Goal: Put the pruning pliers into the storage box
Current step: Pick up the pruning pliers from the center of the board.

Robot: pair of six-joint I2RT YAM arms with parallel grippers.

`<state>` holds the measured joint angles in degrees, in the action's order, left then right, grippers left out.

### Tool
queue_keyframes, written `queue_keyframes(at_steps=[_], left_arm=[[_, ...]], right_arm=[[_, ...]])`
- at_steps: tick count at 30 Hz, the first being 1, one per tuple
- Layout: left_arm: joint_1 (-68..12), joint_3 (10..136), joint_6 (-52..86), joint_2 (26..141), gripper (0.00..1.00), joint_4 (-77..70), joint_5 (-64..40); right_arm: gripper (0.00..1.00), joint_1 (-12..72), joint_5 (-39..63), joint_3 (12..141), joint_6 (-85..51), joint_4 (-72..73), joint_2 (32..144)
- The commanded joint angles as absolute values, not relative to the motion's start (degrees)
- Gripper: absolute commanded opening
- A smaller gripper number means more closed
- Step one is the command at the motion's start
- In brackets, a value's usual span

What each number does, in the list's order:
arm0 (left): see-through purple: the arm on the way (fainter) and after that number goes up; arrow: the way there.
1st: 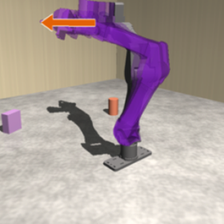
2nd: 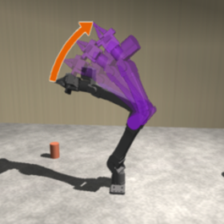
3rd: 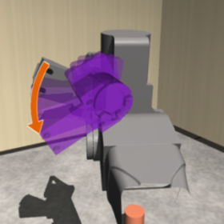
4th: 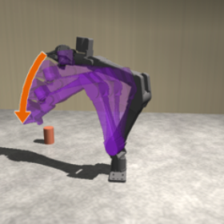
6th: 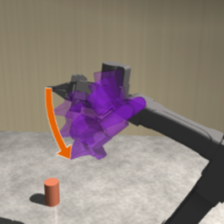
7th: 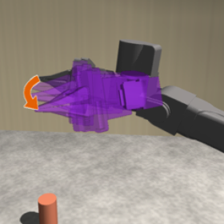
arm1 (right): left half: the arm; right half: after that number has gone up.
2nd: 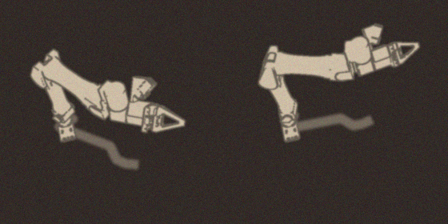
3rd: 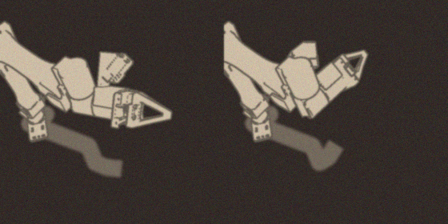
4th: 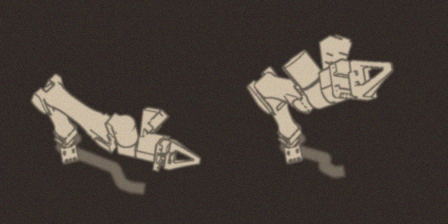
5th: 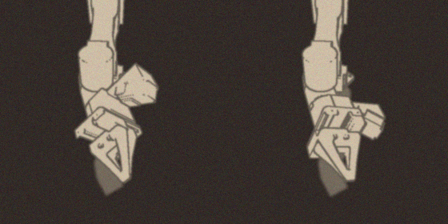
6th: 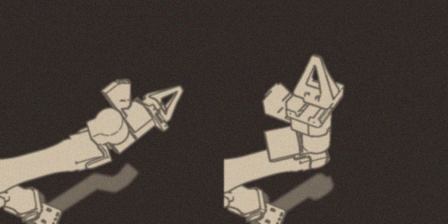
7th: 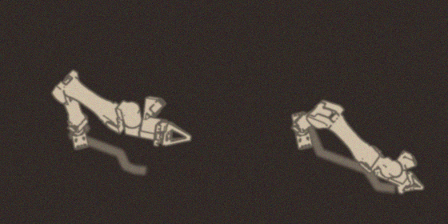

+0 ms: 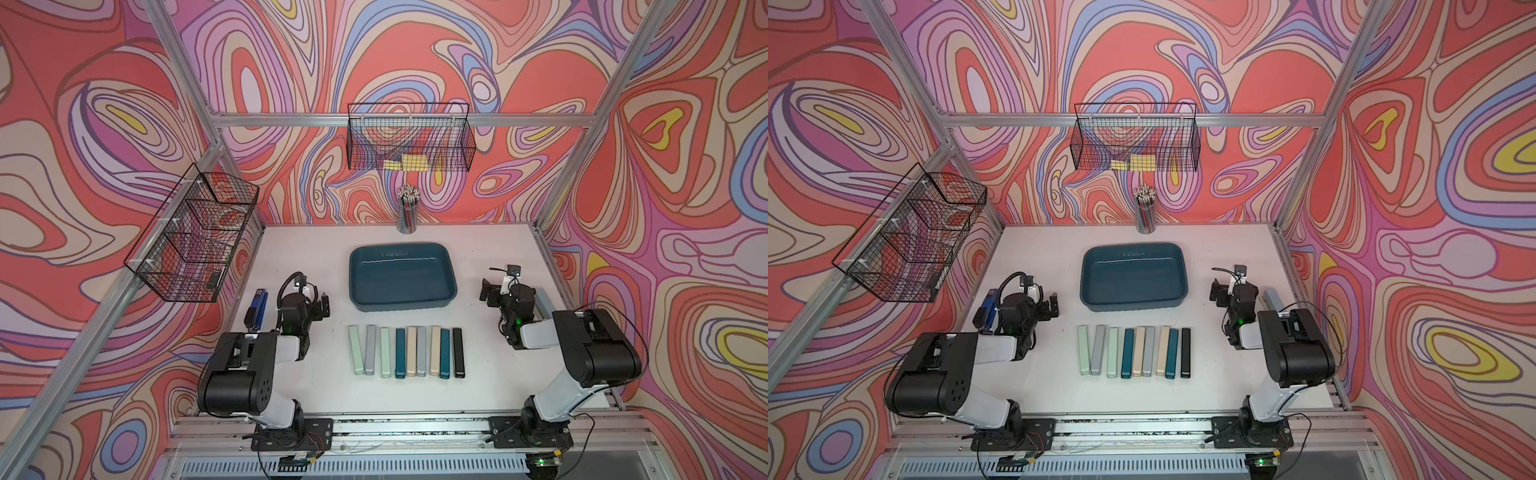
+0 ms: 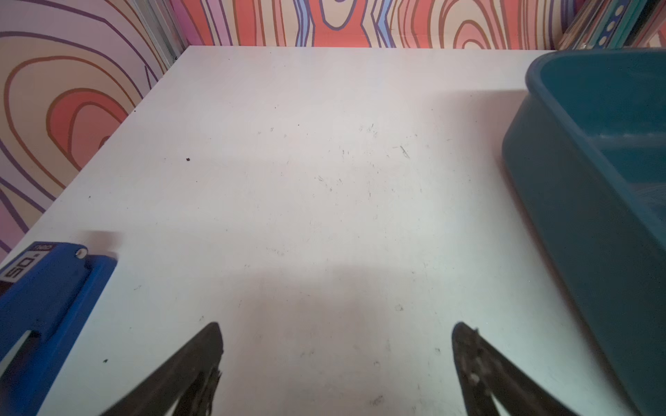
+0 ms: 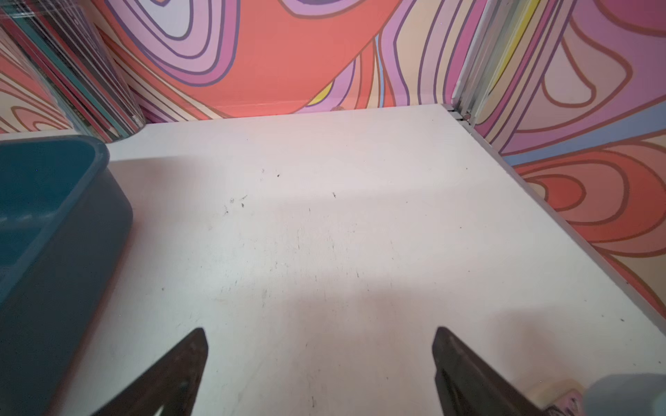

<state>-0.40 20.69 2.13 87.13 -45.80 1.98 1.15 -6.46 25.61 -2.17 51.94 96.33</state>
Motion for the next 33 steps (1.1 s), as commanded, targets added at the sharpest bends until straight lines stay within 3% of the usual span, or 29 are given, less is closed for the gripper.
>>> queue_keyframes(at_steps=[1, 21, 27, 33], left_arm=[[-0.7, 21.9, 0.8, 88.2, 0.99, -50.1, 2.5], [-0.7, 23.6, 0.9, 86.7, 0.99, -45.8, 2.9], [-0.8, 27.7, 1.2, 82.4, 0.99, -35.5, 4.3], [-1.4, 34.6, 0.6, 76.3, 0.92, -22.3, 6.3]], right_arm=[[0.98, 0.7, -6.2, 26.8, -1.3, 54.8, 97.4], [0.98, 0.8, -9.3, 26.9, -2.3, 54.1, 96.4], [0.98, 0.8, -10.7, 32.0, -2.7, 39.2, 88.9], [0.98, 0.7, -7.8, 40.7, -5.5, 21.5, 77.9]])
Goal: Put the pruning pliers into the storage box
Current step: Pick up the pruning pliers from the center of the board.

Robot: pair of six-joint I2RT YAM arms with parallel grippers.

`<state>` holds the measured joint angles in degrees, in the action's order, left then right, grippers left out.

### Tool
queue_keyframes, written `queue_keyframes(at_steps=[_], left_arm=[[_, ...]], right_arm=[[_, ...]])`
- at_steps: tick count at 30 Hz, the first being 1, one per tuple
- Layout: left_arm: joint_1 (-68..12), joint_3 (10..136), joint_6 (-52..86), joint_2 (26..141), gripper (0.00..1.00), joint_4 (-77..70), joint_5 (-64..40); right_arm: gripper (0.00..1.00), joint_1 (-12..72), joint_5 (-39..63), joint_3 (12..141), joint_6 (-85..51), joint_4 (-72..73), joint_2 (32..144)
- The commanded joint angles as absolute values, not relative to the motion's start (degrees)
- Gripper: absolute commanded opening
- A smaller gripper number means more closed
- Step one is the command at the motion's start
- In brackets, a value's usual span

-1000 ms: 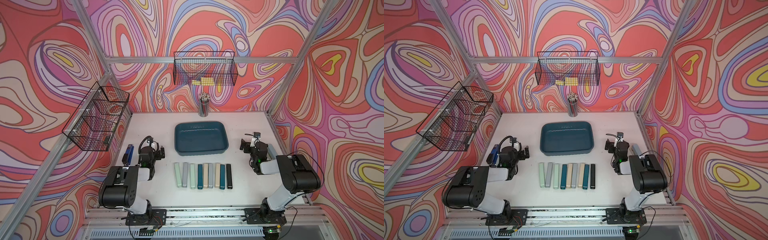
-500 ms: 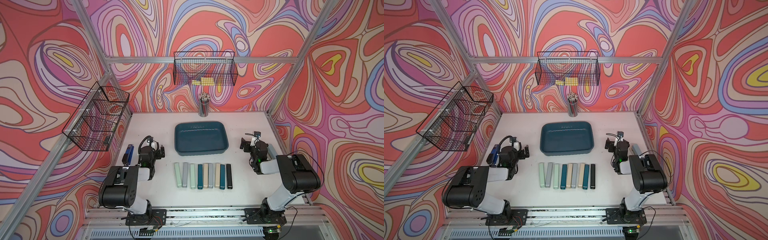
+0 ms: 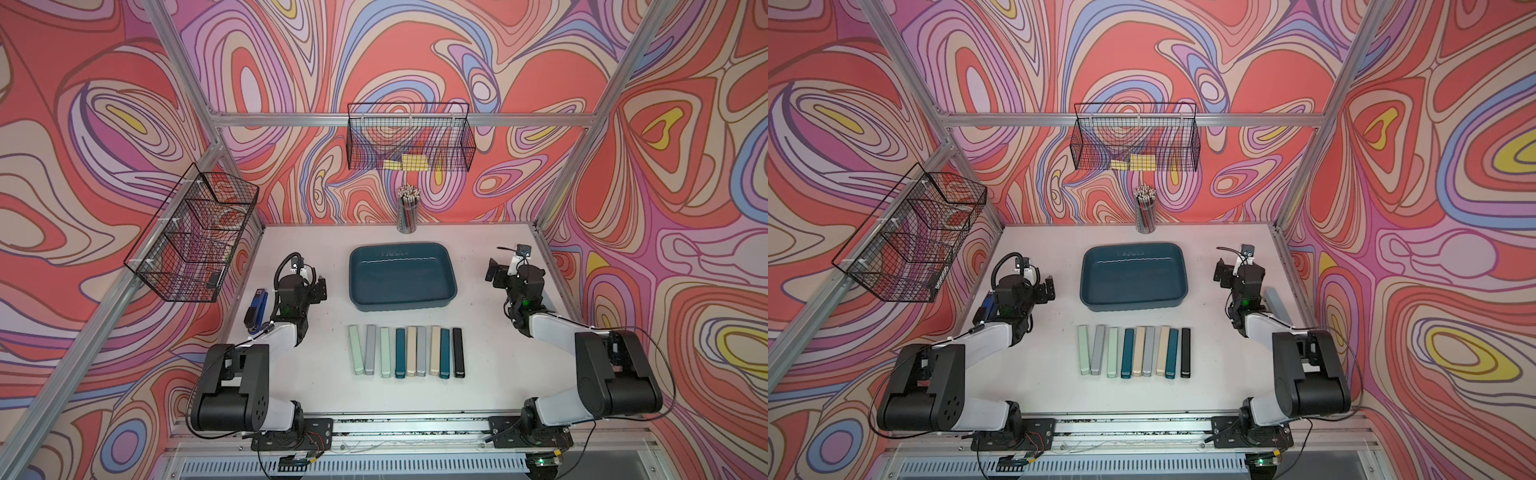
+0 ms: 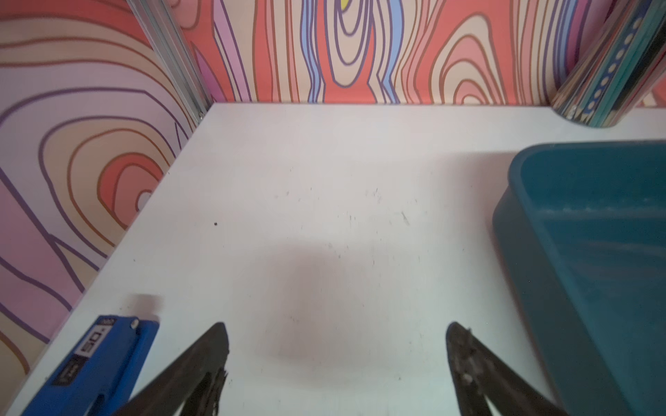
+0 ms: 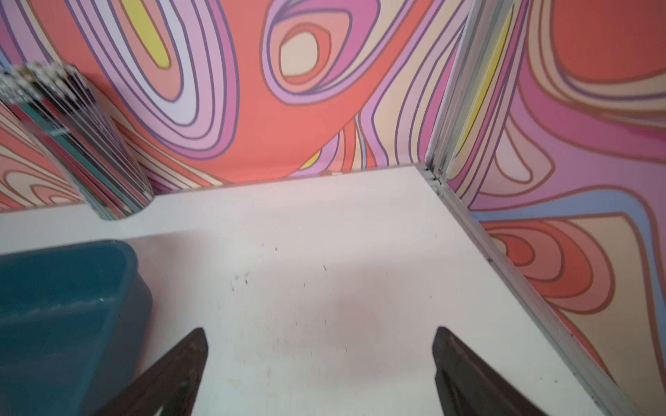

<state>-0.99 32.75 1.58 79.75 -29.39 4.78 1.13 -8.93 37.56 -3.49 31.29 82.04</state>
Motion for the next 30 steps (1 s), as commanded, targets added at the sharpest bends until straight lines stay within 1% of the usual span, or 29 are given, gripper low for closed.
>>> queue_keyframes(at_steps=[1, 3, 6, 8, 9, 12, 14, 15, 16, 18, 19, 21, 23, 26, 27, 30], left_arm=[[-1.7, 35.8, 1.0, 74.8, 0.92, -19.2, 6.8], [-2.2, 39.8, 3.3, 72.1, 0.92, -9.1, 7.9], [-4.5, 48.4, 7.2, 70.7, 0.87, 11.2, 9.0], [-6.2, 52.9, 10.8, 70.4, 0.82, 23.6, 9.2], [-6.8, 54.7, 13.0, 70.2, 0.82, 29.2, 8.4], [-8.8, 55.8, 18.5, 67.5, 0.79, 40.2, 6.0], [-11.5, 54.4, 21.7, 64.3, 0.79, 44.7, 5.9], [-13.0, 53.7, 23.5, 62.6, 0.78, 47.3, 6.2], [-14.1, 53.3, 25.2, 61.2, 0.78, 49.6, 6.4], [-15.6, 52.3, 28.5, 58.4, 0.75, 54.1, 5.0], [-16.3, 51.7, 30.1, 57.3, 0.74, 55.6, 4.5], [-20.4, 51.9, 32.4, 55.8, 0.73, 56.9, 5.1], [-21.1, 54.1, 33.6, 58.2, 0.74, 59.4, 2.5], [-22.3, 56.2, 34.8, 62.5, 0.75, 62.0, 0.7], [-23.4, 55.8, 35.9, 63.1, 0.75, 61.2, 0.1], [-27.1, 52.0, 40.6, 63.7, 0.75, 56.4, -1.6]], right_arm=[[0.98, 0.8, -7.0, 42.2, -6.9, 18.6, 76.2], [0.98, 0.8, -6.3, 44.5, -13.2, 14.6, 74.0], [0.98, 0.8, -0.6, 47.5, -18.4, 10.3, 73.5], [0.98, 0.8, 0.0, 51.9, -21.0, 2.8, 74.4], [0.98, 0.8, 1.2, 53.9, -21.9, -0.5, 75.2], [0.98, 0.7, 5.0, 57.5, -23.6, -6.5, 75.9], [0.96, 0.7, 5.4, 56.9, -25.1, -6.7, 74.4], [0.92, 0.8, 5.5, 56.4, -25.6, -6.4, 73.3], [0.91, 0.8, 5.3, 56.3, -26.1, -6.8, 72.4], [0.79, 0.9, 5.6, 57.4, -26.5, -9.5, 71.3], [0.76, 0.9, 5.7, 58.0, -26.8, -10.8, 71.0], [0.70, 1.3, 7.4, 59.2, -27.2, -13.1, 70.8], [0.65, 2.2, 9.7, 60.0, -26.9, -14.4, 71.0], [0.64, 5.8, 8.6, 61.9, -25.4, -17.1, 72.0], [0.63, 7.5, 7.2, 62.9, -24.7, -18.2, 72.4], [0.64, 12.5, 3.2, 65.0, -23.1, -21.0, 73.1]])
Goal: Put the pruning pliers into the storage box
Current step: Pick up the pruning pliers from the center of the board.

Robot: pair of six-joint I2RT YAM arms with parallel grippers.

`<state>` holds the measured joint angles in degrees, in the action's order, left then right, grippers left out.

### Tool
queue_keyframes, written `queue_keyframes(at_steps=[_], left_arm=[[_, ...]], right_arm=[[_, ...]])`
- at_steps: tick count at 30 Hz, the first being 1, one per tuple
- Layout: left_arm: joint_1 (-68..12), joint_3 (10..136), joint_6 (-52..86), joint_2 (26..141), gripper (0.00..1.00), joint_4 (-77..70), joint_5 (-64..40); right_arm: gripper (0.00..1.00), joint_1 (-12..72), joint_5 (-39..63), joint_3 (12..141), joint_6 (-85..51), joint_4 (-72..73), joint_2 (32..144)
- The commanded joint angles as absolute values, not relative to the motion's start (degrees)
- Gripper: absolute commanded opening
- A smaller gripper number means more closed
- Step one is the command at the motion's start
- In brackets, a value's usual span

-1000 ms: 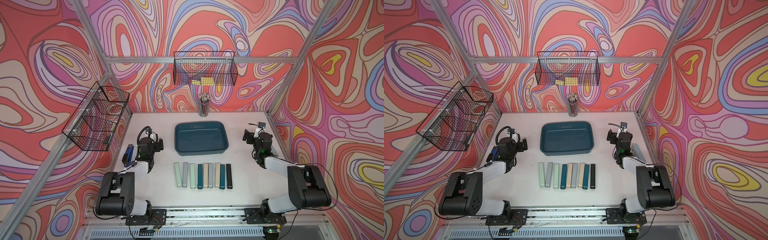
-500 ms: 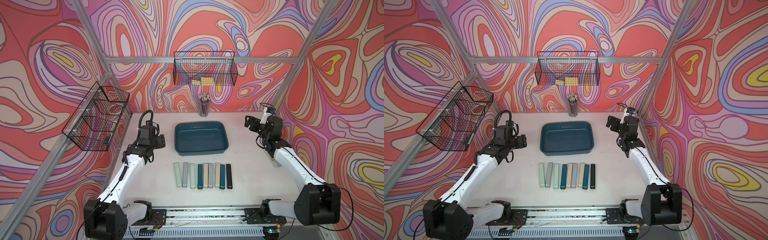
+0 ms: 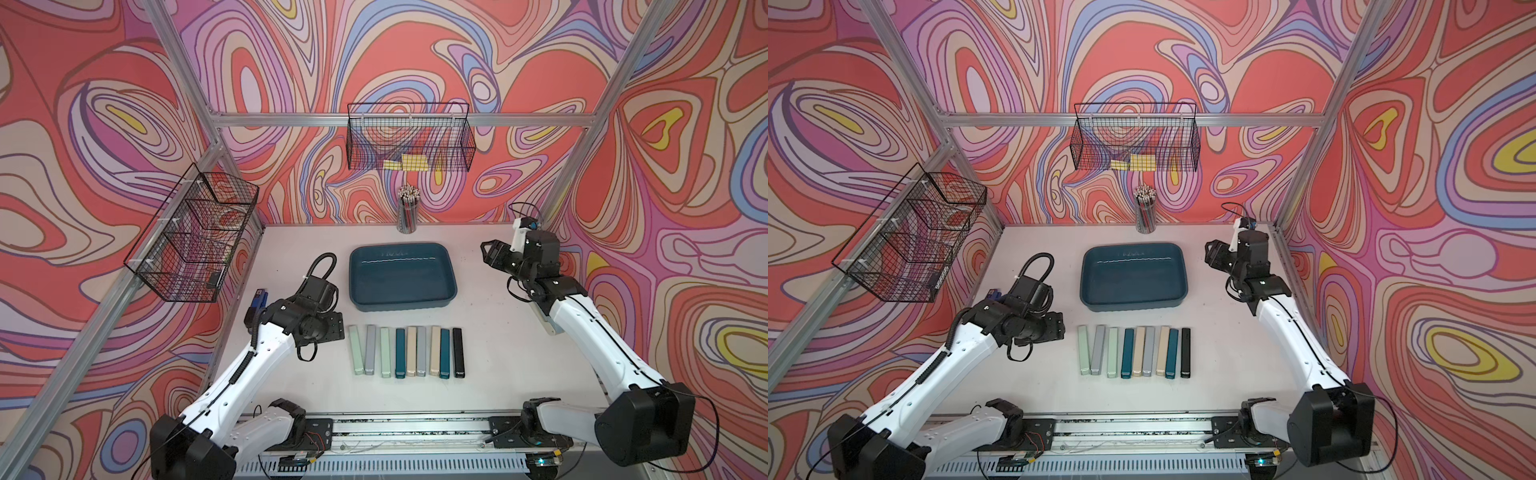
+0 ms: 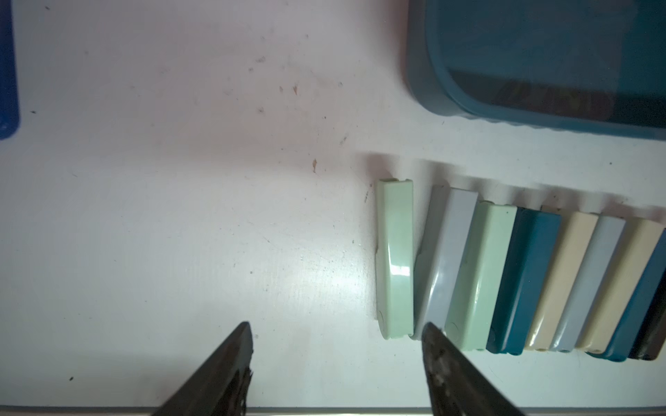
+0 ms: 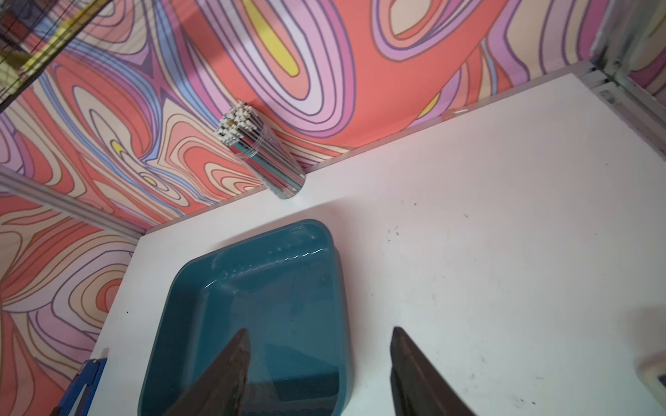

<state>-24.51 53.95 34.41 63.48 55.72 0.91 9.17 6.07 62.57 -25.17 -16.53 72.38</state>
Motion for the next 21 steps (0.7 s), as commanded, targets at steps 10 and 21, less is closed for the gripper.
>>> queue_keyframes(at_steps=[10, 21], left_arm=[[-35.6, 48.2, 48.8, 72.8, 0.75, 46.2, -0.9], [-36.5, 50.0, 49.1, 80.3, 0.75, 43.5, 1.3]], right_arm=[[0.64, 18.6, 2.2, 64.6, -23.0, -22.2, 76.2], [0.64, 19.9, 3.4, 63.8, -23.3, -21.9, 78.5]])
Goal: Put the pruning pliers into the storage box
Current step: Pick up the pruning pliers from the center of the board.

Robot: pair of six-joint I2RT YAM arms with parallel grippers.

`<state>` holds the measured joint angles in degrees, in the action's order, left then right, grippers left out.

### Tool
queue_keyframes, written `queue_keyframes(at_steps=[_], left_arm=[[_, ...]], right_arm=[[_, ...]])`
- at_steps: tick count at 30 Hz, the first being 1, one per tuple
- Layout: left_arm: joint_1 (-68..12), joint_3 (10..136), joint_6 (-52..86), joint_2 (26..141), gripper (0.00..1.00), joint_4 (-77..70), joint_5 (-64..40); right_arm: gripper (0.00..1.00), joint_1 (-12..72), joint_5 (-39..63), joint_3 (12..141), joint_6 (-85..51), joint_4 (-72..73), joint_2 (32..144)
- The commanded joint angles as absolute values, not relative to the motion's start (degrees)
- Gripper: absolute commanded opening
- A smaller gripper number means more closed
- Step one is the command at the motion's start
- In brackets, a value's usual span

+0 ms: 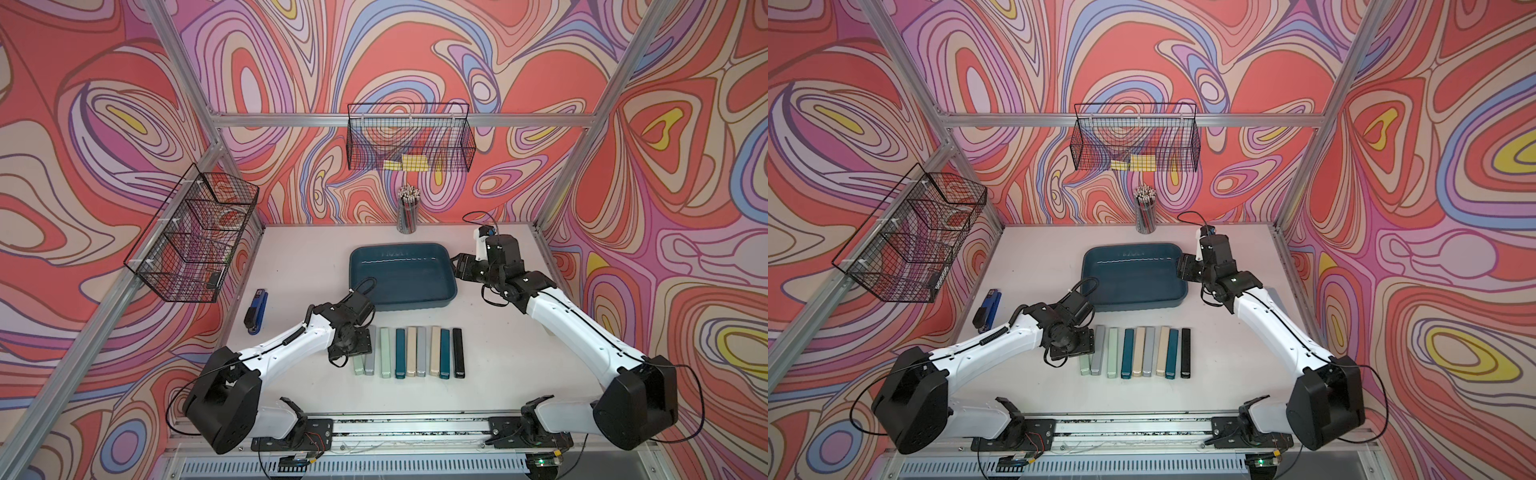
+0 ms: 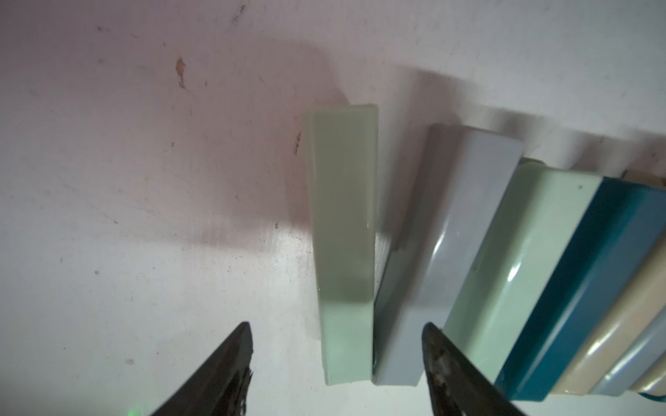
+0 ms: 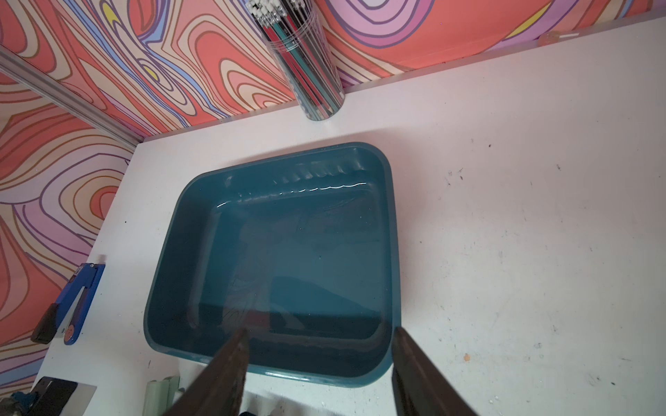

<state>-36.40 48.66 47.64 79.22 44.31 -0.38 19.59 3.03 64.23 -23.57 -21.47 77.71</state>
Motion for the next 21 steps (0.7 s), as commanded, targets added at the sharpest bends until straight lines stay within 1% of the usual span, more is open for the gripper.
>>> queue_keyframes(at_steps=[1, 9, 14, 17, 21], left_arm=[[-36.5, 50.0, 49.1, 80.7, 0.75, 43.3, 1.3], [-36.4, 50.9, 50.3, 82.8, 0.72, 42.9, 2.6], [-36.2, 50.5, 50.7, 82.1, 0.71, 41.8, 2.6], [-36.0, 50.2, 51.5, 81.1, 0.70, 42.6, 4.4], [-34.8, 49.9, 50.6, 81.9, 0.70, 42.9, 3.5]], right_arm=[[0.64, 20.0, 3.5, 63.8, -23.3, -21.9, 78.6], [0.64, 20.0, 4.4, 63.3, -23.7, -21.3, 79.5], [0.64, 20.3, 5.1, 63.5, -24.0, -21.3, 80.0], [0.63, 20.6, 5.1, 63.5, -24.2, -21.3, 80.1], [0.63, 20.9, 5.2, 63.2, -24.5, -21.1, 80.2]])
